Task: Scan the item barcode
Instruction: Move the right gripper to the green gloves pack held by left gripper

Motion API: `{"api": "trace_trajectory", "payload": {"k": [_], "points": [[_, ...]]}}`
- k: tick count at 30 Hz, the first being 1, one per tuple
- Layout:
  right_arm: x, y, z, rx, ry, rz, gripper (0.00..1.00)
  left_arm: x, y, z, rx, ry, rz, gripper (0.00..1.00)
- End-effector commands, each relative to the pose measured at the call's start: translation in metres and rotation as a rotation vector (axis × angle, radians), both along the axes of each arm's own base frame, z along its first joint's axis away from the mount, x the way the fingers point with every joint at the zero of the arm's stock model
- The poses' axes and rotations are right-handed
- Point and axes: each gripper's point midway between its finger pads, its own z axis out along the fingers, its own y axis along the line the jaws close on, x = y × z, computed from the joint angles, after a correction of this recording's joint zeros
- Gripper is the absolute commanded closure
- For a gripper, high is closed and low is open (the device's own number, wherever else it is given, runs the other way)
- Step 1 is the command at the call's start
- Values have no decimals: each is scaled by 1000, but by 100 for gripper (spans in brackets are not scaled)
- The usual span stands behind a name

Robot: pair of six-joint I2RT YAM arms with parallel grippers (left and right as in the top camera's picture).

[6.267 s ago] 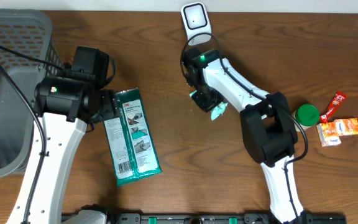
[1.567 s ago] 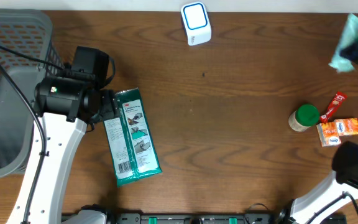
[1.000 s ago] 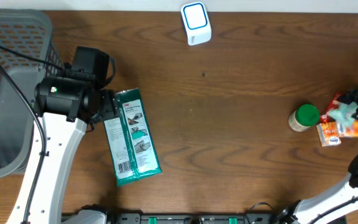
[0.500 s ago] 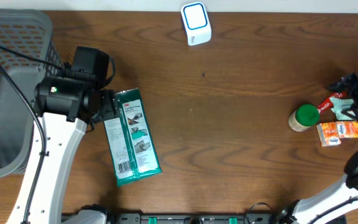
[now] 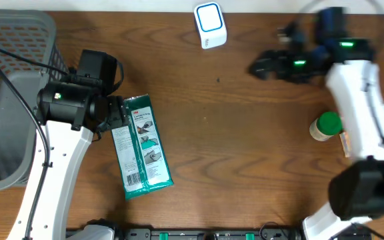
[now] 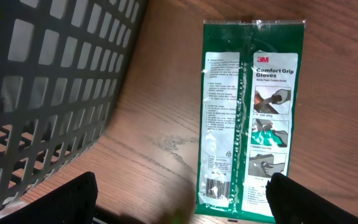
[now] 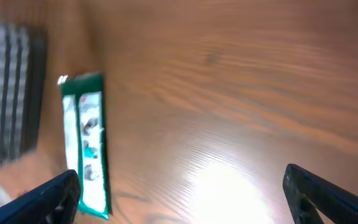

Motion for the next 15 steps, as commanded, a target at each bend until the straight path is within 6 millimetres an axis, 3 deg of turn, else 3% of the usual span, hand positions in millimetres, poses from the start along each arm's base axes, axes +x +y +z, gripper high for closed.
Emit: {"api": "trace_trajectory", "payload": {"k": [1, 4, 9, 11, 15], "points": [[-17, 74, -41, 22, 67, 195, 1, 0, 3, 2, 13, -4, 3, 12], [-35, 132, -66, 73, 105, 333, 1, 0, 3, 2, 13, -3, 3, 12], [-70, 200, -121, 60, 163, 498, 1, 0, 3, 2, 13, -4, 3, 12], [-91, 224, -144, 44, 194, 564, 1, 0, 3, 2, 13, -4, 3, 12], [-122, 248, -170, 16, 236, 641, 4, 0, 3, 2, 13, -4, 3, 12]]}}
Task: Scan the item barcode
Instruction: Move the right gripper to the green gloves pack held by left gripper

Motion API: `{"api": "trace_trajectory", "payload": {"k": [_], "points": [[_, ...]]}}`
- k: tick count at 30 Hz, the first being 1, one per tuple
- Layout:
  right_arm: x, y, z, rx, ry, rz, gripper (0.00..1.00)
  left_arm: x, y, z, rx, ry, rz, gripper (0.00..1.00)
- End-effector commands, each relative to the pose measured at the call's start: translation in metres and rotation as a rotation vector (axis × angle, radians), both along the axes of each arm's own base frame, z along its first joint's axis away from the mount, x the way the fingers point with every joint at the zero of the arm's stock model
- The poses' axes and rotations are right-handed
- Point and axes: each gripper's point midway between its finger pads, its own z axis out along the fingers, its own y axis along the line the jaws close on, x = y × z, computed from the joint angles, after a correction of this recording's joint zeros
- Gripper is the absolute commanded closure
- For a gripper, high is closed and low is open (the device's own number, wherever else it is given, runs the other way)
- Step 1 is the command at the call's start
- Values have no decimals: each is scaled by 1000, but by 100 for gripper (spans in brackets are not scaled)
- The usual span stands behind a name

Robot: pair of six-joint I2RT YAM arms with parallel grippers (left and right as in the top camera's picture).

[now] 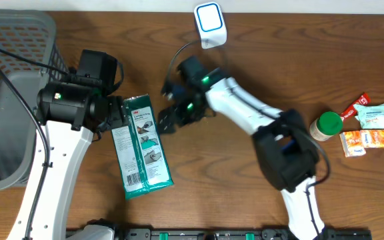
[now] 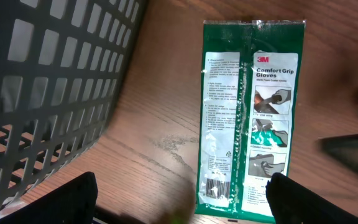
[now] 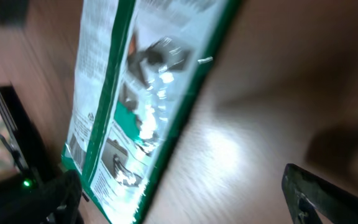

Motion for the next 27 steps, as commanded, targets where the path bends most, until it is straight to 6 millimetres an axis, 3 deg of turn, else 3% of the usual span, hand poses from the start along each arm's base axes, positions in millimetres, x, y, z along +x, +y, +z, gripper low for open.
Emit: {"api": "trace_trajectory", "payload": {"k": [1, 8, 15, 19, 27], "points": [[-30, 21, -22, -17, 42, 73, 6, 0, 3, 2, 13, -3, 3, 12], [-80, 49, -56, -58, 93, 178, 14, 0, 3, 2, 13, -4, 3, 12], [-124, 71, -58, -24, 24, 377, 32, 0, 3, 2, 13, -3, 4, 12], [-134, 77, -58, 1, -16, 455, 49, 0, 3, 2, 13, -4, 3, 12], [-129, 81, -58, -8, -13, 402, 49, 0, 3, 2, 13, -4, 3, 12]]}}
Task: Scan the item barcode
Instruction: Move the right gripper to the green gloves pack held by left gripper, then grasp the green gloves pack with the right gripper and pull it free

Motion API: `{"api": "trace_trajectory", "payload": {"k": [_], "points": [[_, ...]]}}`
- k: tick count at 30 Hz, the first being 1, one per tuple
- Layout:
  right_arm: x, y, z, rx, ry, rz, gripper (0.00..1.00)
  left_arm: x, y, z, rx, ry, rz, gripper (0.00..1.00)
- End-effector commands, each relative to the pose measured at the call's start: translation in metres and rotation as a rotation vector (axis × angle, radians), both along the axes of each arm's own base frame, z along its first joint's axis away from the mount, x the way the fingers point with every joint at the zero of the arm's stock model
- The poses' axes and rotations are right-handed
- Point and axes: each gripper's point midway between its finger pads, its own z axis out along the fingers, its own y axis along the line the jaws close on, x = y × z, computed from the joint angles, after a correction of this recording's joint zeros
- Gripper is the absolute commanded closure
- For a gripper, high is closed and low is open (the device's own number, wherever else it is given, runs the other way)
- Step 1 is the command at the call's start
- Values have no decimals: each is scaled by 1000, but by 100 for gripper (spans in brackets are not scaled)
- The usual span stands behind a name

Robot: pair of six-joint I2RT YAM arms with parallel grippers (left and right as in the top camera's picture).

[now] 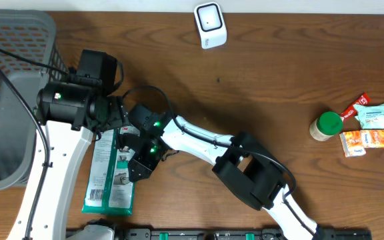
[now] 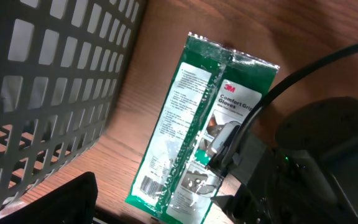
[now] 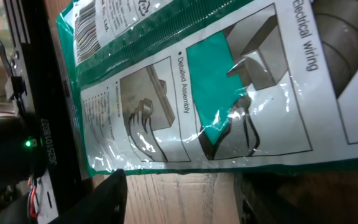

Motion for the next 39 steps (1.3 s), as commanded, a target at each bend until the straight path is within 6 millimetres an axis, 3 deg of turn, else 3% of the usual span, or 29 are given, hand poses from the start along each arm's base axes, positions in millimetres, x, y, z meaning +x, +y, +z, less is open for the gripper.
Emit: {"api": "trace_trajectory", "payload": {"k": [1, 4, 7, 10, 11, 12, 13, 14, 16, 19, 26, 32, 36, 39], "points": [[6, -8, -28, -73, 3, -48, 49, 0, 3, 2, 13, -4, 3, 12], [16, -6, -16, -40, 69, -103, 50, 0, 3, 2, 13, -3, 3, 12], [25, -8, 11, 43, 155, -121, 50, 0, 3, 2, 13, -4, 3, 12], [46, -16, 32, 68, 196, -204, 54, 0, 3, 2, 13, -3, 3, 12], [52, -17, 42, 97, 228, -223, 60, 0, 3, 2, 13, -4, 3, 12], [55, -16, 54, 143, 270, -226, 77, 0, 3, 2, 13, -3, 3, 12], [55, -15, 58, 163, 292, -225, 84, 0, 3, 2, 13, -3, 3, 12], [55, -14, 67, 203, 332, -220, 99, 0, 3, 2, 13, -4, 3, 12], [56, -12, 74, 222, 371, -226, 99, 0, 3, 2, 13, -3, 4, 12], [50, -6, 71, 197, 377, -240, 99, 0, 3, 2, 13, -4, 3, 12], [30, 30, 47, 48, 278, -362, 99, 0, 3, 2, 13, -3, 3, 12], [30, 39, 13, -122, 116, -579, 99, 0, 3, 2, 13, -3, 3, 12], [20, 53, 13, -88, 65, -555, 99, 0, 3, 2, 13, -4, 4, 12], [19, 51, 7, -115, 3, -574, 99, 0, 3, 2, 13, -3, 3, 12]]}}
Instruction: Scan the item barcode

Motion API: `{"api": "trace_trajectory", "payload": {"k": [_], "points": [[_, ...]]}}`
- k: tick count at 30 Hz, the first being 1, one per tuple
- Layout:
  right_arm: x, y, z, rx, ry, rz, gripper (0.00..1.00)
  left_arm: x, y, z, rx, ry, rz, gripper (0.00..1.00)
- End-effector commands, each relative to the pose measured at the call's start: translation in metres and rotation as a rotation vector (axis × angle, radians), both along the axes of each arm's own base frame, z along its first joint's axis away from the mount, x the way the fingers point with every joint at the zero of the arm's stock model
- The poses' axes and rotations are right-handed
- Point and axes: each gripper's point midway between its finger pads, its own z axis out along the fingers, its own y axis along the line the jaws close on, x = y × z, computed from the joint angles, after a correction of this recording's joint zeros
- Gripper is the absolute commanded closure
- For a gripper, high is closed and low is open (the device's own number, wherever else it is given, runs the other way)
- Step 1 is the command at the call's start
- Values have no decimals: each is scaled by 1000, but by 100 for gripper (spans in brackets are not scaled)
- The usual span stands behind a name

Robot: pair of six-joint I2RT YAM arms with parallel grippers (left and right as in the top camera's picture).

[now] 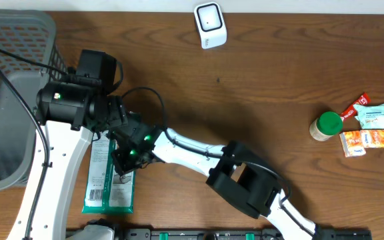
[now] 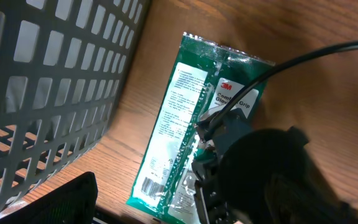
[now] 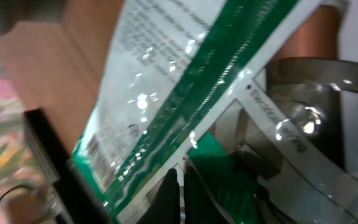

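Observation:
The green 3M glove package (image 1: 102, 181) lies flat near the table's front left, its barcode (image 2: 145, 185) at the near end. My right gripper (image 1: 128, 155) has reached across the table and is down on the package's middle. Its fingers (image 3: 171, 190) are pressed together on the clear film (image 3: 166, 93). My left gripper (image 2: 179, 202) hangs open above the package; one finger (image 2: 58, 199) shows, and the other is hidden behind the right arm's black wrist (image 2: 260, 174). The white scanner (image 1: 209, 25) stands at the back middle.
A grey mesh basket (image 1: 5, 87) fills the left side, close beside the package (image 2: 42, 81). A green-lidded jar (image 1: 327, 125) and a few snack packets (image 1: 369, 127) sit at the far right. The table's front edge runs just below the package.
My right gripper was open with its fingers spread over the package's printed panel. Now the fingers are shut on the film, a little further up the package. The package and left arm have not moved.
At first the package lay slanted right of my left gripper, with the right arm far back right. Then my right gripper was beside the package's right edge. Later the package lay turned and nearer the front left under the open right gripper, which is now shut on it.

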Motion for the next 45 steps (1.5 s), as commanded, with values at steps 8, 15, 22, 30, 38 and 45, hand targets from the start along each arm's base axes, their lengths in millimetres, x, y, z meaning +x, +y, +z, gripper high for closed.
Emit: {"api": "trace_trajectory", "payload": {"k": [8, 15, 22, 30, 38, 45], "points": [[20, -48, -33, -247, -147, -139, 99, 0, 1, 2, 6, -1, 1, 12], [58, -146, -45, -574, -226, -130, 99, 0, 1, 1, 6, -1, 1, 12], [109, -253, -30, -886, -344, -29, 99, 0, 1, 1, 6, -1, 1, 12], [136, -285, -17, -894, -354, 116, 99, 0, 1, 2, 6, -1, 1, 12], [82, -192, -11, -305, -306, 622, 82, 0, 1, 2, 6, -1, 1, 12], [31, -219, -8, -366, -273, 1064, 83, 0, 1, 2, 6, -1, 1, 12]]}}
